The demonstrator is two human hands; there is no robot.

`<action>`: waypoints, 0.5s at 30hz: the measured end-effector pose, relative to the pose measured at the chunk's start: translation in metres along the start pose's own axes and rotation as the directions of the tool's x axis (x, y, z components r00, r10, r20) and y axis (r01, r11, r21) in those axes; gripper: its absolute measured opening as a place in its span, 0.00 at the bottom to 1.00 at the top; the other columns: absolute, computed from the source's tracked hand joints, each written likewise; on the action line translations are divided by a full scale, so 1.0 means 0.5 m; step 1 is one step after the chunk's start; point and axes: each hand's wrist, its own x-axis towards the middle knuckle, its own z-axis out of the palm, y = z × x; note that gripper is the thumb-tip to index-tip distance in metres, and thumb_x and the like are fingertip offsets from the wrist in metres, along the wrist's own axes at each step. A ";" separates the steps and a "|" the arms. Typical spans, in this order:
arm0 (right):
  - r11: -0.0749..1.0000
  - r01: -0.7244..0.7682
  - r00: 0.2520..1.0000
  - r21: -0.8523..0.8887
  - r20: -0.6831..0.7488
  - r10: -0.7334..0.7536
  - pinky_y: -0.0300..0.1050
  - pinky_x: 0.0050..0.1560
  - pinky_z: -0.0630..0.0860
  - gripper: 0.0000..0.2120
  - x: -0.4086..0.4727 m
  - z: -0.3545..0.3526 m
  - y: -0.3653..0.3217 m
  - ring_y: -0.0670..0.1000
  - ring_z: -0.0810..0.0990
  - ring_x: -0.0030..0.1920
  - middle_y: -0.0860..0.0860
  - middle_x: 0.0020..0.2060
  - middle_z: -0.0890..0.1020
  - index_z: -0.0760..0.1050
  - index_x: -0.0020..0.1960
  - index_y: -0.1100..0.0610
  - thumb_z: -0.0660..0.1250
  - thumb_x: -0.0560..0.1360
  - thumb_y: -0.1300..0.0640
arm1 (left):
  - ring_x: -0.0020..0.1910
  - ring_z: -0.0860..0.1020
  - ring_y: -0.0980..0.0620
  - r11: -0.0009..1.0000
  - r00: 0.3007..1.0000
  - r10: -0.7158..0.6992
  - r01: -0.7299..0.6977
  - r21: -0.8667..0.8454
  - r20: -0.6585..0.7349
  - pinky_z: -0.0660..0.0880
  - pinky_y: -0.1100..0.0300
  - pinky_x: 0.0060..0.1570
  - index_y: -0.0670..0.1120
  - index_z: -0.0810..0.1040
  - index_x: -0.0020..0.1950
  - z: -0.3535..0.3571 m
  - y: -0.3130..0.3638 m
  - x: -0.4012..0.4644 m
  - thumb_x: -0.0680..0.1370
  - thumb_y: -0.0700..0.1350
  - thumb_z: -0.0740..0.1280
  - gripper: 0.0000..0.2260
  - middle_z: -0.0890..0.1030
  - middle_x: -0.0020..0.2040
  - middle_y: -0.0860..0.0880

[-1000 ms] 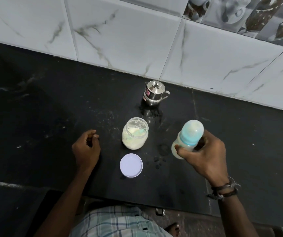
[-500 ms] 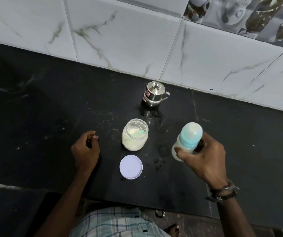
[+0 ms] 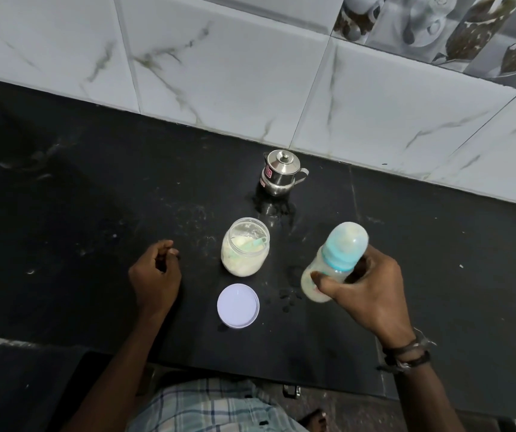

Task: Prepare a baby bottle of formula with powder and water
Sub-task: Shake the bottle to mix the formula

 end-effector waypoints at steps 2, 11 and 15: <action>0.999 0.037 0.999 0.031 -0.023 -0.036 0.47 0.43 0.84 0.18 -0.002 0.001 -0.005 0.46 0.86 0.41 0.45 0.40 0.87 0.81 0.46 0.48 0.80 0.57 0.49 | 0.42 0.79 0.69 1.000 1.000 -0.011 0.011 -0.003 0.005 0.72 0.77 0.44 0.44 0.82 0.55 0.000 -0.001 0.000 0.77 0.36 0.69 0.08 0.82 0.42 0.53; 0.995 -0.034 0.998 0.090 -0.047 0.039 0.47 0.43 0.84 0.19 -0.004 -0.010 0.007 0.46 0.86 0.42 0.44 0.40 0.87 0.82 0.48 0.49 0.81 0.59 0.51 | 0.42 0.79 0.69 1.000 1.000 -0.009 0.009 -0.005 0.010 0.72 0.77 0.44 0.44 0.82 0.55 0.001 0.003 -0.002 0.77 0.35 0.68 0.08 0.81 0.42 0.54; 0.999 -0.044 0.999 0.016 -0.010 0.044 0.47 0.41 0.83 0.18 -0.007 -0.011 0.011 0.45 0.85 0.39 0.43 0.38 0.86 0.81 0.46 0.48 0.80 0.58 0.49 | 0.43 0.79 0.69 1.000 1.000 -0.003 0.003 -0.009 0.003 0.72 0.77 0.44 0.44 0.82 0.55 -0.001 0.004 -0.003 0.77 0.35 0.68 0.09 0.81 0.42 0.54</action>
